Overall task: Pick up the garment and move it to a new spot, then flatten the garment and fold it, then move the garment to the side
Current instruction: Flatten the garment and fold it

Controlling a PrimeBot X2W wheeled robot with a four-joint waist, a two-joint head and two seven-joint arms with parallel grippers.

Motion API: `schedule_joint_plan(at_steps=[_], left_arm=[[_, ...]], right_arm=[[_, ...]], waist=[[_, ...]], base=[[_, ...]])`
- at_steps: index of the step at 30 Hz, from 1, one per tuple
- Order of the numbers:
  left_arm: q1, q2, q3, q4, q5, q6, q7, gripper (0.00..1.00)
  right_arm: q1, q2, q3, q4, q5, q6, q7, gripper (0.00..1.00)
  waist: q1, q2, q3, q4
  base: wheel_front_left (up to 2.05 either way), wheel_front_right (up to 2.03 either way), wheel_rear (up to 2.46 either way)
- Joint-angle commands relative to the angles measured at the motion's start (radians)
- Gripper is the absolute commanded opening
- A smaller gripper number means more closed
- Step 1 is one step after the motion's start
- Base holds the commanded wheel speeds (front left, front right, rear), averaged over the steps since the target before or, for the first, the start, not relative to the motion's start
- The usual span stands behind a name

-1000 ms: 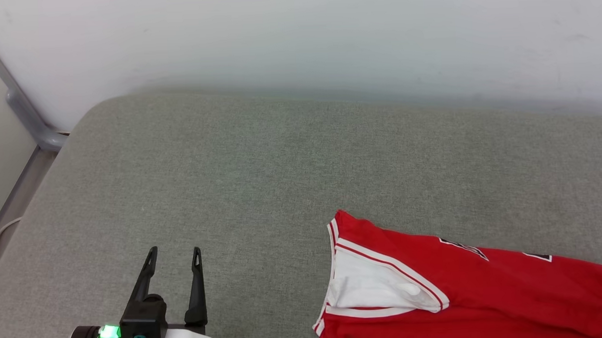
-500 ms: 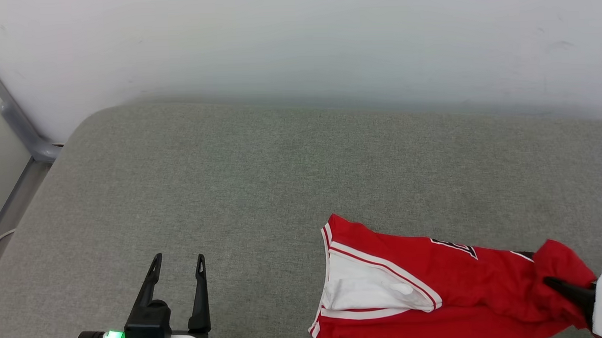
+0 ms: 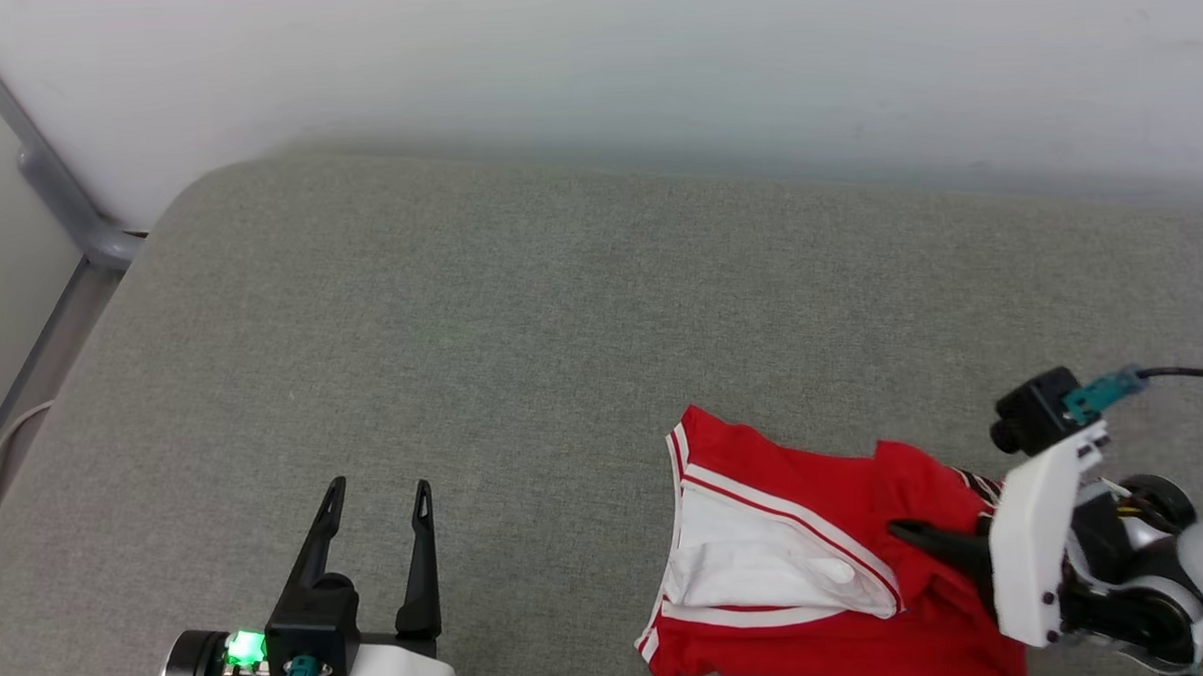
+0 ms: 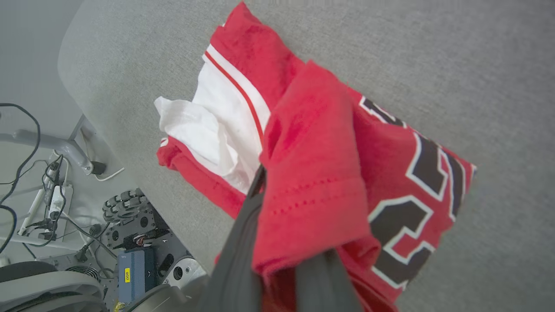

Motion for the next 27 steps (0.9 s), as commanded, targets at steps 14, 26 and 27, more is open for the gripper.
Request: schedule_joint_plan(at_steps=[14, 26, 27], left_arm=[[-0.060, -0.013, -0.006, 0.010, 0.012, -0.021, -0.002, 1.00], [-0.051, -0.017, 0.005, 0.018, 0.018, -0.017, -0.002, 1.00], [-0.049, -0.016, 0.005, 0.019, 0.019, -0.017, -0.002, 1.00]], right_arm=[[-0.246, 0.176, 0.232, 0.217, -0.135, 0.000, -0.047, 0.00], [-0.274, 0.194, 0.340, 0.381, -0.166, -0.001, -0.207, 1.00], [-0.274, 0.189, 0.343, 0.372, -0.162, -0.001, -0.228, 1.00]], waist=[[0.0000, -0.0001, 0.069, 0.052], [0.0000, -0.0001, 0.061, 0.041], [0.0000, -0.0001, 0.054, 0.037]], base=[[0.00, 0.00, 0.00], [0.00, 0.00, 0.00], [0.00, 0.00, 0.00]])
